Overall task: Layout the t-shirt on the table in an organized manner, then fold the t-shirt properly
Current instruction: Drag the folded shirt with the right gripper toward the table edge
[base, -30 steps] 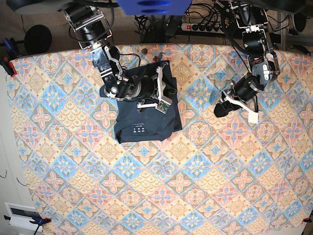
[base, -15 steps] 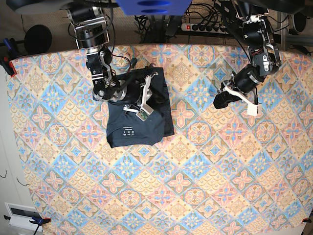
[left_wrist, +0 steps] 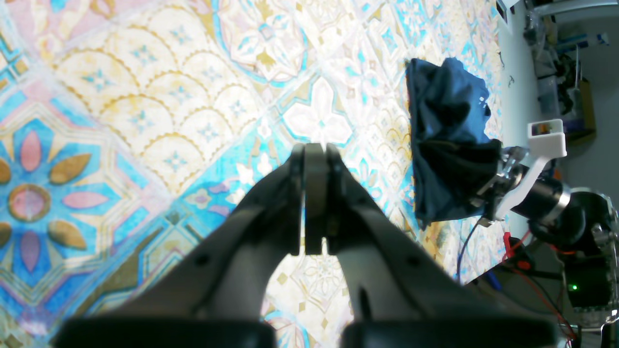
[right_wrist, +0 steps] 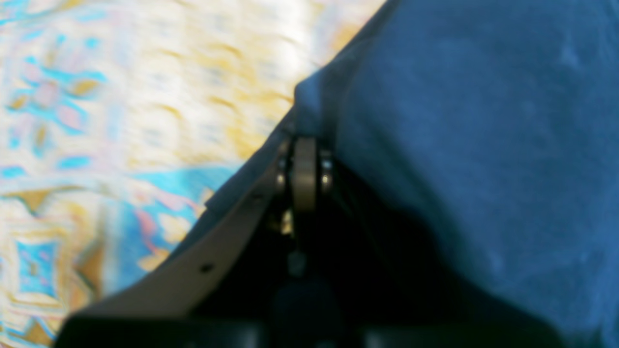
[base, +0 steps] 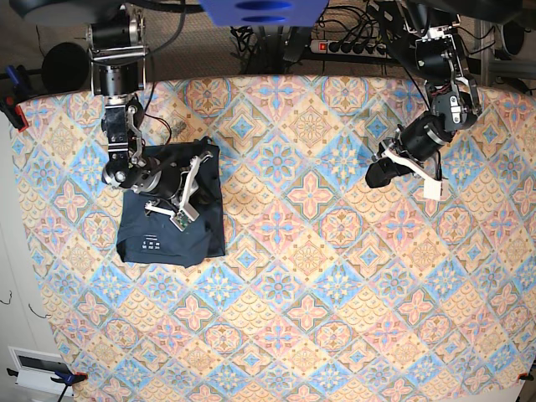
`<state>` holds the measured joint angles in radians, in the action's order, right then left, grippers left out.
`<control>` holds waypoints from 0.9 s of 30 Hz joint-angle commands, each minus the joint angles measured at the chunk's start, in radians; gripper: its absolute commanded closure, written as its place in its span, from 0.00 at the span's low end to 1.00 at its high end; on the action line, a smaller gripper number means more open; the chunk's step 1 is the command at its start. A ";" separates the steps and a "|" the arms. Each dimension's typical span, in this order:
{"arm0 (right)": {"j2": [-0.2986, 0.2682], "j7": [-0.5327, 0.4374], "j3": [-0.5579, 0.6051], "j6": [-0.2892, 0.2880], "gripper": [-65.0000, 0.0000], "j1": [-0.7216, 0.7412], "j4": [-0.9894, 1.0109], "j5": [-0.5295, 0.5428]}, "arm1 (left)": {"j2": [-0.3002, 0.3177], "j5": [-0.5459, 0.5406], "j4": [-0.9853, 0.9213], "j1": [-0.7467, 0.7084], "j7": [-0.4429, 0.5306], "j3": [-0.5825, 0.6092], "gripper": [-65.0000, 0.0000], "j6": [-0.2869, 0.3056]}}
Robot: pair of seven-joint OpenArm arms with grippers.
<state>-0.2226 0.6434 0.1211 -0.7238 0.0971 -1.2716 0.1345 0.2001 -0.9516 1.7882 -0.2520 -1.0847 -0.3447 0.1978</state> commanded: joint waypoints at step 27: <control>-0.014 0.258 -0.113 0.026 1.00 0.046 -0.464 -0.068 | 0.009 -0.019 0.019 -0.008 0.015 -0.003 1.00 0.007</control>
<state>-0.2337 0.9306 0.0090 -0.6987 0.1226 -1.7176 0.0509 0.1997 -0.9508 1.7863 -0.2668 -1.0855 -0.3431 0.1978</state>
